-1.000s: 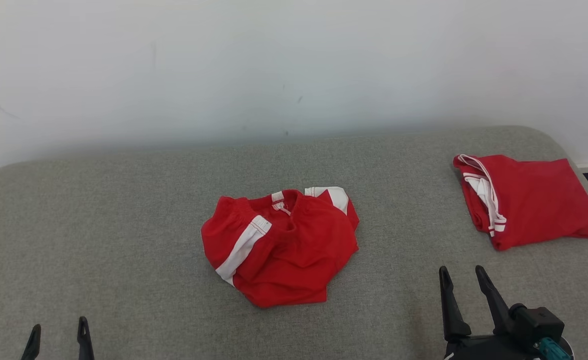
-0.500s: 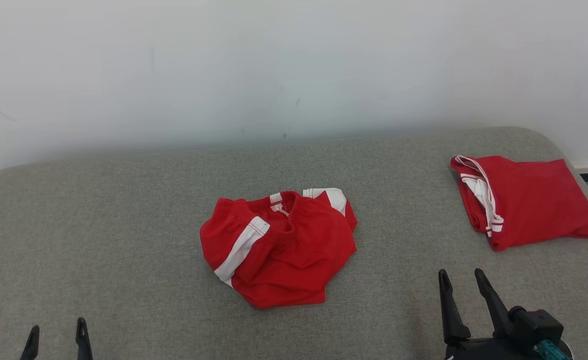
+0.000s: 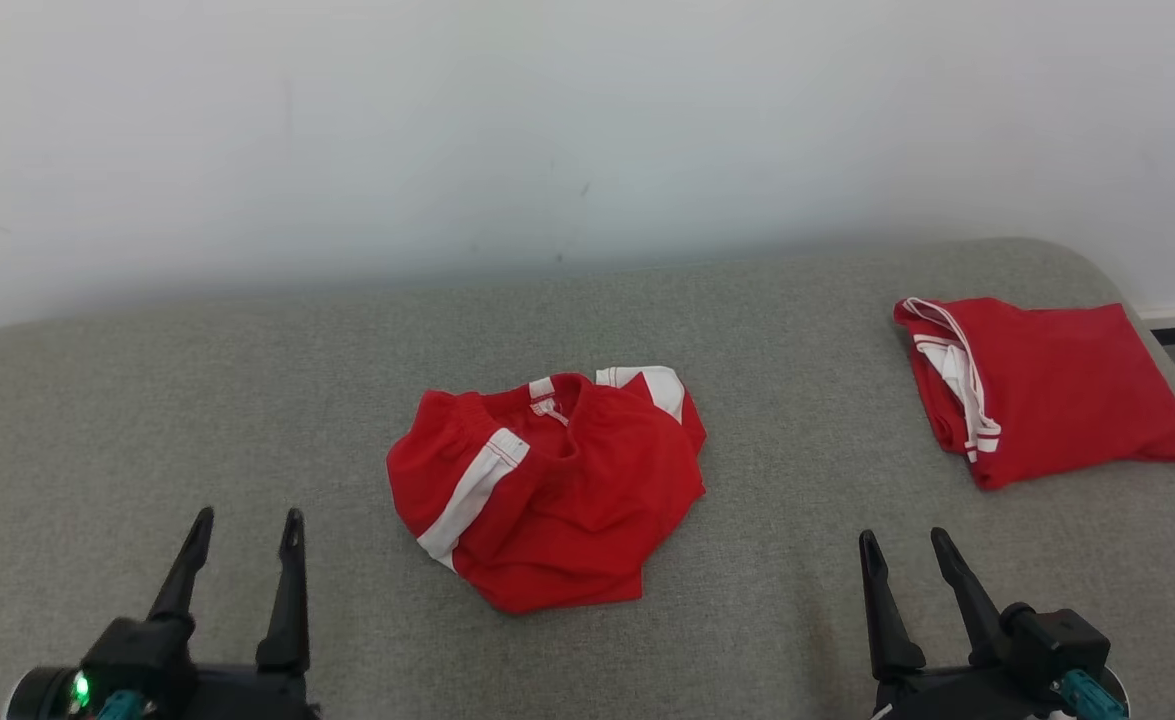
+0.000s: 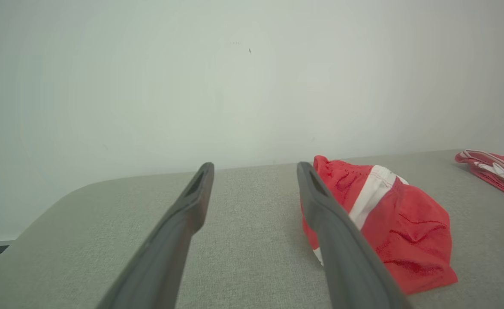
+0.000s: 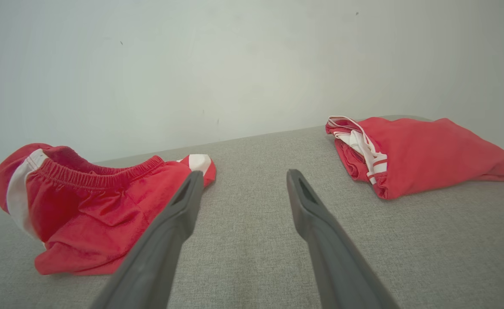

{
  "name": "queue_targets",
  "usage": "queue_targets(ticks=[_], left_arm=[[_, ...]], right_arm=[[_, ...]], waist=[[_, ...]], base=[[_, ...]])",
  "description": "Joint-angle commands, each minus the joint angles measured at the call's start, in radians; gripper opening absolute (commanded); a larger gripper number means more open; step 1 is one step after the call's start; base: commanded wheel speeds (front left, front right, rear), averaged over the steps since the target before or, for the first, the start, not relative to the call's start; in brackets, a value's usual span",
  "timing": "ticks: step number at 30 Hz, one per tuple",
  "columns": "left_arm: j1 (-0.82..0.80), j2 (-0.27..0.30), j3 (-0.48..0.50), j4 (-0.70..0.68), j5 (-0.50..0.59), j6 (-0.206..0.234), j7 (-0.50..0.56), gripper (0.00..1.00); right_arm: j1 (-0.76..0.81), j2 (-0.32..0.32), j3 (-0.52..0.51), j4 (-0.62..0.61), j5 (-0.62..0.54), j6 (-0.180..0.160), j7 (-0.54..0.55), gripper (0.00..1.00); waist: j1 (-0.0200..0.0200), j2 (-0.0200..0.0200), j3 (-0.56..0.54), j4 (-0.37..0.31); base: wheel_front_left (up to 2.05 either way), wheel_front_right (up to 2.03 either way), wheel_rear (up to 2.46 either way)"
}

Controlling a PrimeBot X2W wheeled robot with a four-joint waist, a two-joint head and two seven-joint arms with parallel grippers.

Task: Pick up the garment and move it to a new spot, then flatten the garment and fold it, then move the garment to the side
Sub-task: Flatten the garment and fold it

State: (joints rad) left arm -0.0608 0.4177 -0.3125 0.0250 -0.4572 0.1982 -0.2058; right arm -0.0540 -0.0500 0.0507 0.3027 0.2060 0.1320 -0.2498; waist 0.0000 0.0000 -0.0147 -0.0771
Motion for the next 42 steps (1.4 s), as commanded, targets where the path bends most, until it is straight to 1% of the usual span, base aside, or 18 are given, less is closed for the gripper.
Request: queue_targets(ticks=[1, 9, 15, 19, 21, 25, 26, 27, 28, 33, 39, 42], left_arm=[[-0.035, -0.005, -0.013, 0.009, 0.015, -0.012, 0.008, 1.00], [-0.218, -0.051, -0.111, 0.114, 0.039, -0.096, 0.060, 1.00], [-0.318, -0.082, -0.161, 0.249, 0.046, -0.154, 0.081, 1.00], [-0.369, -0.098, -0.174, 0.372, 0.039, -0.179, 0.080, 1.00], [-0.390, -0.102, -0.182, 0.449, 0.047, -0.182, 0.087, 1.00], [-0.427, -0.120, -0.188, 0.571, 0.040, -0.204, 0.066, 1.00], [-0.438, -0.126, -0.184, 0.597, 0.032, -0.206, 0.057, 0.84], [-0.445, -0.126, -0.184, 0.622, 0.036, -0.208, 0.047, 0.21], [-0.451, -0.133, -0.185, 0.643, 0.032, -0.213, 0.041, 0.00], [-0.492, -0.156, -0.179, 0.693, 0.020, -0.225, -0.003, 0.00], [-0.519, -0.167, -0.172, 0.664, 0.024, -0.218, -0.034, 0.00], [-0.517, -0.171, -0.192, 0.653, 0.032, -0.233, -0.021, 0.00]], right_arm=[[-0.007, -0.001, 0.004, -0.001, 0.010, -0.002, -0.004, 1.00], [-0.043, 0.000, 0.030, 0.008, 0.032, -0.002, -0.009, 1.00], [-0.069, -0.001, 0.027, 0.016, 0.039, -0.002, -0.016, 1.00], [-0.078, 0.000, 0.037, 0.022, 0.045, -0.002, -0.016, 1.00], [-0.087, -0.001, 0.041, 0.023, 0.050, -0.002, -0.016, 1.00], [-0.086, -0.001, 0.043, 0.020, 0.050, -0.002, -0.017, 1.00], [-0.085, -0.001, 0.040, 0.019, 0.050, -0.002, -0.015, 1.00], [-0.084, 0.000, 0.038, 0.017, 0.049, -0.002, -0.015, 1.00], [-0.083, 0.000, 0.035, 0.016, 0.048, -0.002, -0.015, 1.00], [-0.070, 0.000, 0.025, 0.012, 0.043, -0.002, -0.015, 1.00], [-0.064, 0.000, 0.022, 0.010, 0.043, -0.002, -0.015, 1.00], [-0.063, -0.001, 0.024, 0.016, 0.044, -0.002, -0.015, 1.00]], waist=[[0.0000, 0.0000, 0.011, -0.015], [0.0000, 0.0000, 0.061, -0.102], [0.0000, 0.0000, 0.105, -0.154], [0.0000, 0.0000, 0.123, -0.181], [0.0000, 0.0000, 0.127, -0.192], [0.0000, 0.0000, 0.129, -0.205], [0.0000, 0.0000, 0.129, -0.206], [0.0000, 0.0000, 0.128, -0.206], [0.0000, 0.0000, 0.126, -0.203], [0.0000, 0.0000, 0.115, -0.170], [0.0000, 0.0000, 0.103, -0.104], [0.0000, 0.0000, 0.097, -0.073]], base=[[0.00, 0.00, 0.00], [0.00, 0.00, 0.00], [0.00, 0.00, 0.00], [0.00, 0.00, 0.00], [0.00, 0.00, 0.00], [0.00, 0.00, 0.00], [0.00, 0.00, 0.00], [0.00, 0.00, 0.00], [0.00, 0.00, 0.00], [0.00, 0.00, 0.00], [0.00, 0.00, 0.00], [0.00, 0.00, 0.00]])
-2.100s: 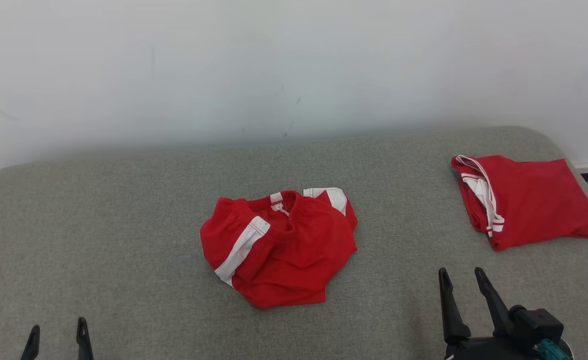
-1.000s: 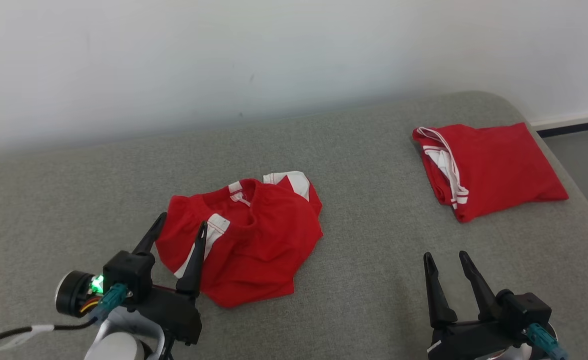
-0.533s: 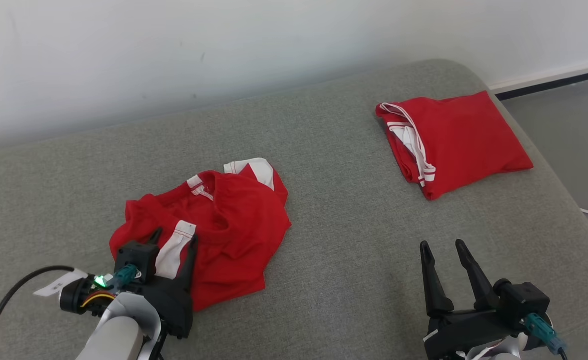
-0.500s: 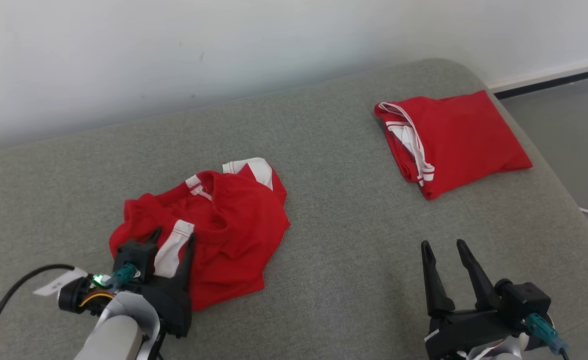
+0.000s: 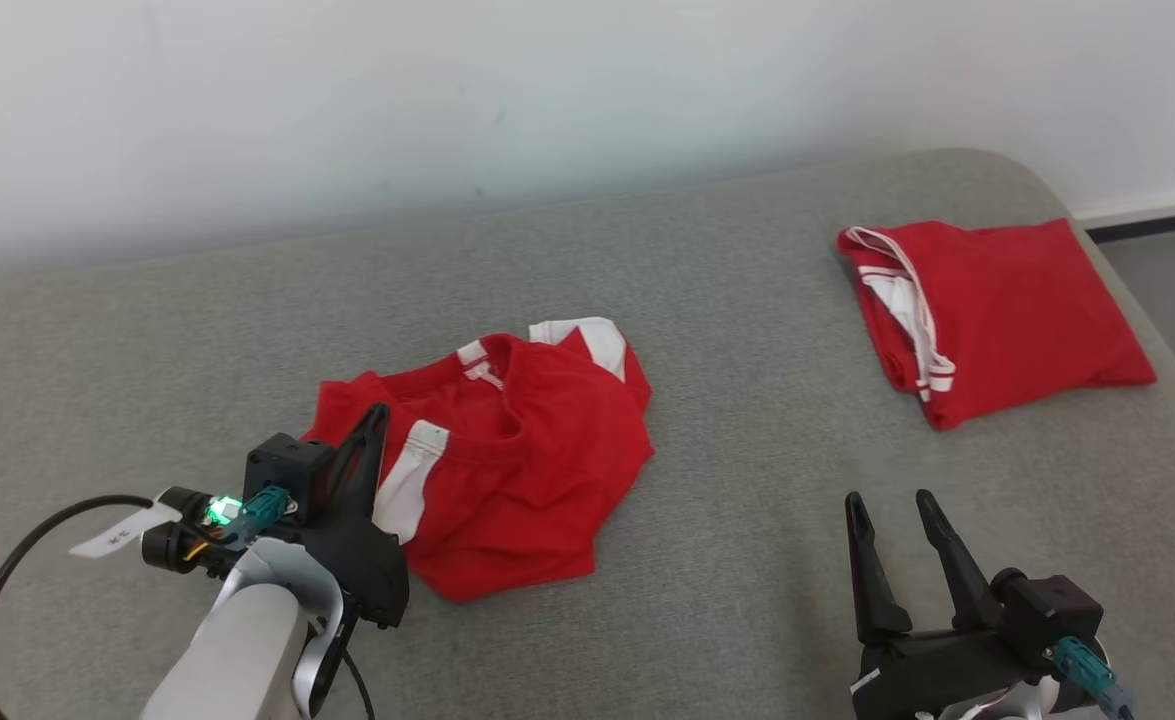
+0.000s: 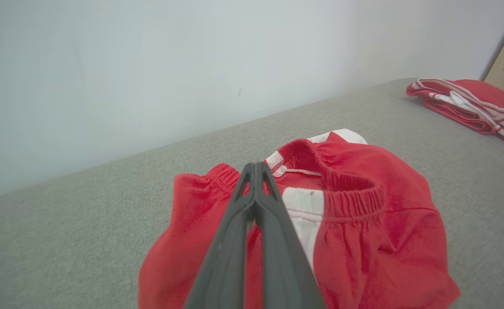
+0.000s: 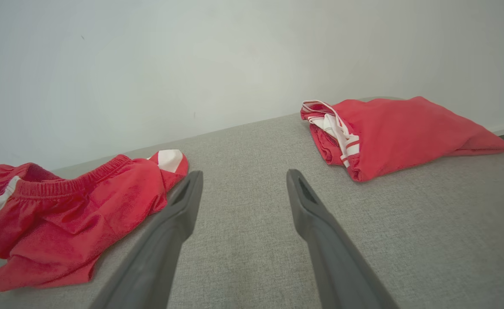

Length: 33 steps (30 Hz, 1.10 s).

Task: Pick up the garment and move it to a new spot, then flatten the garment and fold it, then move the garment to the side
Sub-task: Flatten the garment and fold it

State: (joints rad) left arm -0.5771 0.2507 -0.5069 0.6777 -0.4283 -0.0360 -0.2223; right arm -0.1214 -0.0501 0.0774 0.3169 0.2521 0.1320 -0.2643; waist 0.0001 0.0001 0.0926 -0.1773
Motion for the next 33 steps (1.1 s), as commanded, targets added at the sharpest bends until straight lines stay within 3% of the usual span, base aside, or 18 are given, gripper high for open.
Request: queue_targets(ticks=[1, 3, 4, 5, 18, 21, 27, 28, 29, 30, 33], left_arm=[[0.002, -0.003, 0.000, -0.003, 0.000, -0.003, 0.002, 0.00], [0.005, 0.000, -0.012, -0.008, 0.007, -0.004, 0.012, 0.00], [0.007, -0.002, -0.016, -0.013, 0.006, -0.001, 0.019, 0.77], [0.008, -0.003, -0.020, -0.013, 0.007, 0.001, 0.030, 1.00], [-0.042, 0.001, -0.116, -0.044, 0.024, -0.011, 0.332, 1.00], [-0.040, 0.010, -0.119, 0.019, 0.020, 0.001, 0.376, 1.00], [-0.059, 0.009, -0.110, 0.127, 0.011, 0.012, 0.358, 1.00], [-0.062, 0.009, -0.108, 0.144, 0.008, 0.012, 0.346, 0.55], [-0.066, 0.006, -0.104, 0.158, 0.006, 0.015, 0.331, 0.21], [-0.067, 0.007, -0.105, 0.178, 0.009, 0.016, 0.323, 0.00], [-0.078, -0.004, -0.099, 0.221, -0.004, 0.005, 0.294, 0.00]], right_arm=[[0.001, 0.000, 0.003, 0.004, 0.000, -0.002, -0.001, 1.00], [-0.007, -0.001, 0.006, 0.008, 0.001, -0.002, -0.001, 1.00], [-0.009, -0.001, 0.007, 0.008, 0.002, -0.002, -0.001, 1.00], [-0.010, -0.001, 0.007, 0.009, 0.001, -0.002, -0.001, 1.00], [0.002, 0.000, 0.014, 0.013, 0.006, -0.002, -0.001, 1.00], [-0.010, -0.001, 0.021, 0.015, 0.011, -0.002, -0.001, 1.00], [-0.017, 0.000, 0.021, 0.016, 0.013, -0.002, -0.001, 1.00], [-0.018, 0.000, 0.022, 0.017, 0.013, -0.002, -0.001, 1.00], [-0.019, 0.000, 0.022, 0.018, 0.014, -0.002, -0.001, 1.00], [-0.020, 0.000, 0.023, 0.019, 0.015, -0.002, -0.001, 1.00], [-0.019, 0.000, 0.022, 0.020, 0.017, -0.002, -0.001, 1.00]], waist=[[-0.0001, -0.0001, -0.011, 0.031], [-0.0001, -0.0001, -0.012, 0.033], [-0.0001, -0.0001, -0.014, 0.034], [-0.0001, -0.0001, -0.016, 0.033], [-0.0001, -0.0001, -0.008, -0.007], [-0.0001, -0.0001, 0.003, -0.035], [-0.0001, -0.0001, 0.018, -0.059], [-0.0001, -0.0001, 0.018, -0.060], [-0.0001, -0.0001, 0.019, -0.061], [-0.0001, -0.0001, 0.019, -0.061], [-0.0001, -0.0001, 0.015, -0.057]], base=[[0.00, 0.00, 0.00], [0.00, 0.00, 0.00], [0.00, 0.00, 0.00], [0.00, 0.00, 0.00], [0.00, 0.00, 0.00], [0.00, 0.00, 0.00], [0.00, 0.00, 0.00], [0.00, 0.00, 0.00], [0.00, 0.00, 0.00], [0.00, 0.00, 0.00], [0.00, 0.00, 0.00]])
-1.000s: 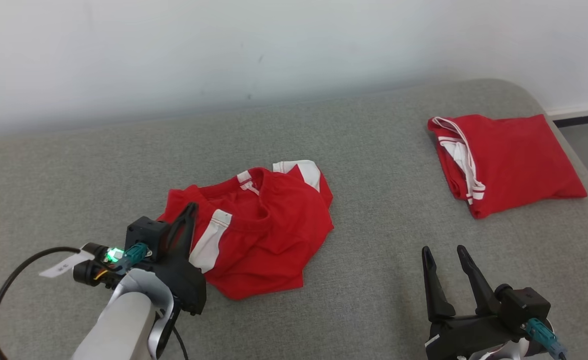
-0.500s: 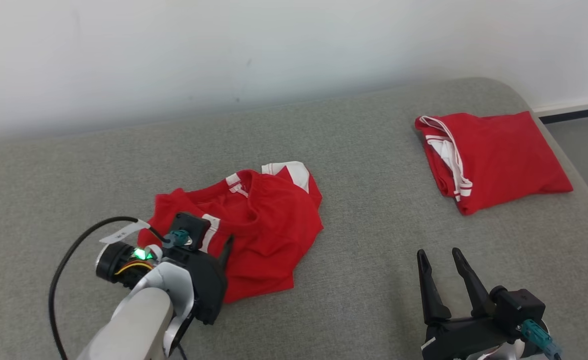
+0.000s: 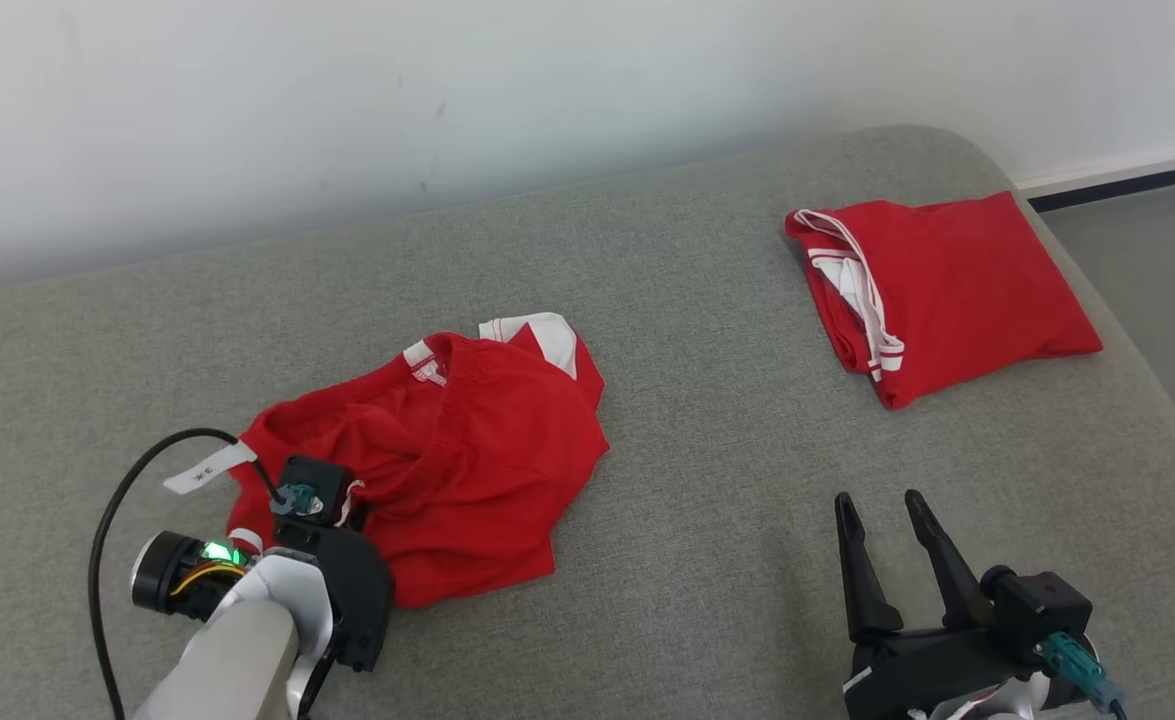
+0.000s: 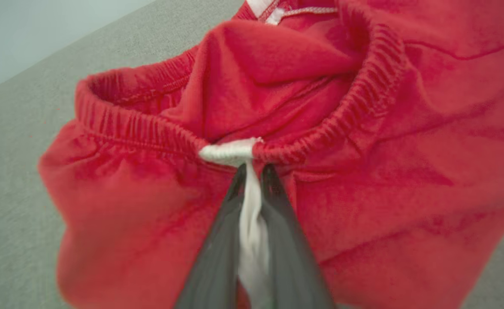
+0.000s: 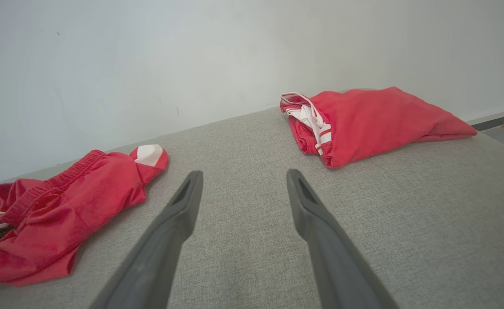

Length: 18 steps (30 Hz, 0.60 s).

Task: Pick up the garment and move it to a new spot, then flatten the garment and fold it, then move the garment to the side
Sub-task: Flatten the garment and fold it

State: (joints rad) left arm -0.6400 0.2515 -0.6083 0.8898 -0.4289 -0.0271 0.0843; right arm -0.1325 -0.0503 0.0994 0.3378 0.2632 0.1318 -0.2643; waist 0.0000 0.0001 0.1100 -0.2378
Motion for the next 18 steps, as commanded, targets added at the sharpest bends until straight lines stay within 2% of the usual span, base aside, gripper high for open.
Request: queue_targets(ticks=[1, 6, 10, 14, 18], left_arm=[[-0.022, -0.008, 0.003, 0.020, -0.007, -0.008, -0.024, 0.00], [-0.045, -0.026, 0.017, 0.026, -0.028, -0.024, -0.086, 0.00], [-0.067, -0.045, 0.028, -0.017, -0.035, -0.024, -0.150, 0.00], [-0.044, -0.035, 0.043, -0.105, -0.043, -0.003, -0.187, 0.00], [0.057, -0.003, 0.064, -0.234, -0.066, 0.046, -0.183, 0.00]], right_arm=[[-0.006, 0.000, -0.003, 0.000, 0.004, -0.002, -0.001, 1.00], [0.005, 0.000, -0.014, 0.001, -0.004, -0.002, -0.001, 1.00], [0.023, 0.000, -0.025, 0.000, -0.008, -0.002, -0.001, 1.00], [0.036, 0.000, -0.034, -0.003, -0.007, -0.002, -0.001, 1.00], [0.044, 0.000, -0.035, -0.009, -0.003, -0.002, -0.001, 1.00]], waist=[[0.0000, -0.0001, -0.005, 0.007], [0.0000, -0.0001, -0.020, 0.030], [0.0000, -0.0001, -0.043, 0.083], [0.0000, -0.0001, -0.060, 0.145], [0.0000, -0.0001, -0.064, 0.196]], base=[[0.00, 0.00, 0.00], [0.00, 0.00, 0.00], [0.00, 0.00, 0.00], [0.00, 0.00, 0.00], [0.00, 0.00, 0.00]])
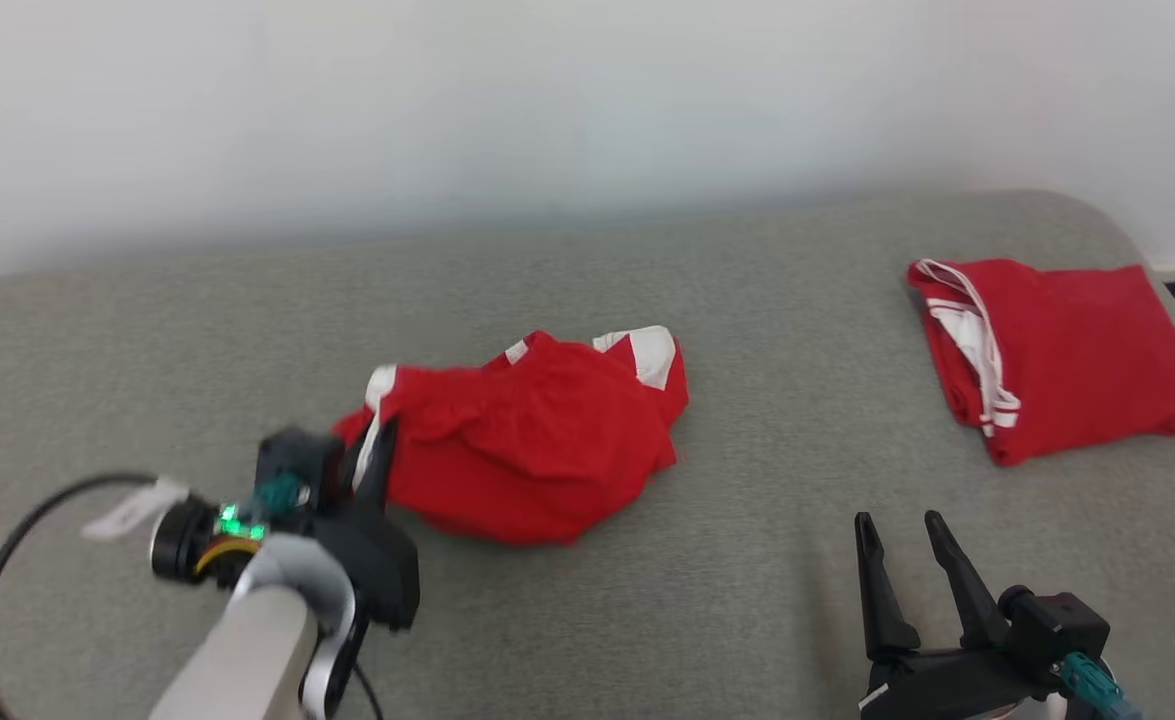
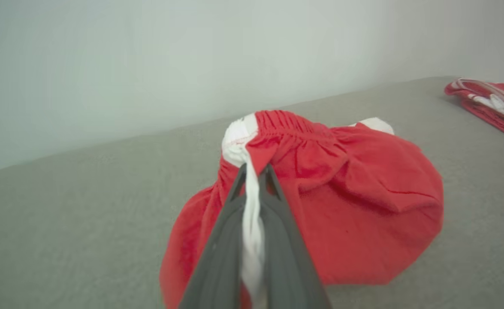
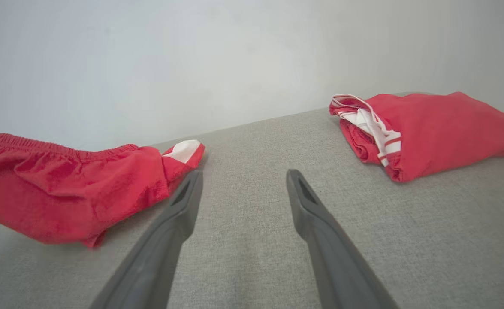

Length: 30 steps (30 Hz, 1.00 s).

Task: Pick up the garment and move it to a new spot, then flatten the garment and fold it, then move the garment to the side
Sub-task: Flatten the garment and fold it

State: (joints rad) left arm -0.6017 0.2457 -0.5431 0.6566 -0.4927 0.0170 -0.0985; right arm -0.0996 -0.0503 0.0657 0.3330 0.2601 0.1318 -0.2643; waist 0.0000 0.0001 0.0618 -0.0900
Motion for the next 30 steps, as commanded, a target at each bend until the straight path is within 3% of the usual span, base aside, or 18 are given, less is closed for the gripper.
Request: queue_targets(ticks=[1, 5, 8, 14, 15, 16, 17, 24, 30], left_arm=[[0.053, 0.012, 0.007, -0.042, -0.012, 0.016, 0.002, 0.00], [0.226, 0.049, 0.031, -0.220, -0.047, 0.084, 0.032, 0.00], [0.353, 0.043, 0.052, -0.348, -0.103, 0.118, 0.050, 0.00], [0.477, 0.065, 0.047, -0.429, -0.120, 0.167, 0.085, 0.00], [0.481, 0.072, 0.044, -0.432, -0.109, 0.172, 0.083, 0.06], [0.484, 0.076, 0.041, -0.438, -0.101, 0.179, 0.078, 0.84], [0.482, 0.077, 0.045, -0.450, -0.096, 0.184, 0.069, 1.00], [0.446, 0.132, 0.061, -0.583, -0.052, 0.220, 0.077, 1.00], [0.405, 0.155, 0.033, -0.632, -0.036, 0.202, 0.138, 1.00]], right_arm=[[0.011, 0.000, -0.002, -0.005, 0.001, -0.002, -0.001, 1.00], [0.013, 0.000, -0.005, -0.004, 0.001, -0.002, -0.001, 1.00], [0.009, -0.001, -0.008, -0.004, -0.002, -0.002, -0.001, 1.00], [-0.003, -0.001, -0.004, 0.005, -0.010, -0.002, -0.001, 1.00], [-0.004, -0.001, -0.004, 0.005, -0.012, -0.002, -0.001, 1.00], [-0.005, 0.000, -0.005, 0.006, -0.014, -0.002, -0.001, 1.00], [-0.005, 0.000, -0.006, 0.006, -0.015, -0.002, -0.001, 1.00], [0.006, 0.000, -0.013, 0.003, -0.014, -0.002, -0.001, 1.00], [-0.011, 0.000, 0.005, 0.011, -0.004, -0.002, -0.001, 1.00]], waist=[[0.0000, -0.0001, -0.016, 0.058], [0.0000, -0.0001, -0.010, 0.086], [0.0000, -0.0001, -0.001, 0.095], [0.0000, -0.0001, 0.001, 0.092], [0.0000, -0.0001, 0.000, 0.091], [0.0000, -0.0001, -0.001, 0.089], [0.0000, -0.0001, -0.002, 0.089], [0.0000, -0.0001, -0.003, 0.088], [0.0000, -0.0001, 0.007, 0.060]], base=[[0.00, 0.00, 0.00], [0.00, 0.00, 0.00], [0.00, 0.00, 0.00], [0.00, 0.00, 0.00], [0.00, 0.00, 0.00], [0.00, 0.00, 0.00], [0.00, 0.00, 0.00], [0.00, 0.00, 0.00], [0.00, 0.00, 0.00]])
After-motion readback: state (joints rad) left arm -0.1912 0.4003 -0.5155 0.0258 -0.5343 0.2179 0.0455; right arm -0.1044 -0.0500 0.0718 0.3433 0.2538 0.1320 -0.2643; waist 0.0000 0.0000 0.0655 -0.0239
